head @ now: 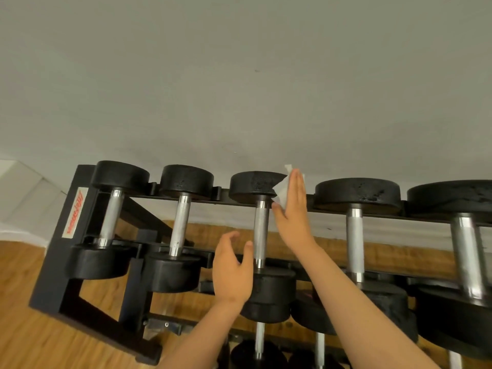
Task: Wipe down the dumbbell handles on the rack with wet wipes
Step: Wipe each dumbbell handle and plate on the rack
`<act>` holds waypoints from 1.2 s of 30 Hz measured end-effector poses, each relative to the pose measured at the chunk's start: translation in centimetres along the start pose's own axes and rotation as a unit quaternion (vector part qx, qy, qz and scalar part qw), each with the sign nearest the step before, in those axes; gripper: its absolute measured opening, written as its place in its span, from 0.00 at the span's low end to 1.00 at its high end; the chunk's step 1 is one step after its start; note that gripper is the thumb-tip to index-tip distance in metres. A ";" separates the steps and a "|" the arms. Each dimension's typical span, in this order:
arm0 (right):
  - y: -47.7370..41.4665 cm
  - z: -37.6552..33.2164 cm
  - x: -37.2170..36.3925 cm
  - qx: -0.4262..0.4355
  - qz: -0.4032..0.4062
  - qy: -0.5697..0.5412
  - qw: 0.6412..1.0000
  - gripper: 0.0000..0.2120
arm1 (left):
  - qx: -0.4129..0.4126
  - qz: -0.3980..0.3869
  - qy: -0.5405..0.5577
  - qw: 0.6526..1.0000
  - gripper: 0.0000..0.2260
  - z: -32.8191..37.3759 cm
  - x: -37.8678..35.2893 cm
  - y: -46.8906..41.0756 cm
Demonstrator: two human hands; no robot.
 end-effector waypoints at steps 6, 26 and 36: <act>1.4 1.2 -1.1 -0.029 0.020 -0.078 0.996 0.45 | 0.008 0.004 0.011 1.000 0.14 -0.4 -0.2 -0.1; 0.9 3.9 -1.4 -0.189 -0.020 -0.170 0.967 0.46 | 0.005 0.015 0.035 0.999 0.11 -0.9 -0.3 -0.2; 1.3 1.8 -0.7 -0.153 0.060 -0.229 0.959 0.38 | -0.001 0.008 0.027 1.000 0.11 -0.7 -0.2 -0.1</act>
Point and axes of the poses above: each hand's wrist, its own y-axis away from the middle knuckle, its own x-axis out of the back of the hand, z = x × y, the point moved 6 cm from there along -y, towards the middle knuckle, and after that the axes turned 6 degrees about -x, right-handed, at the moved point
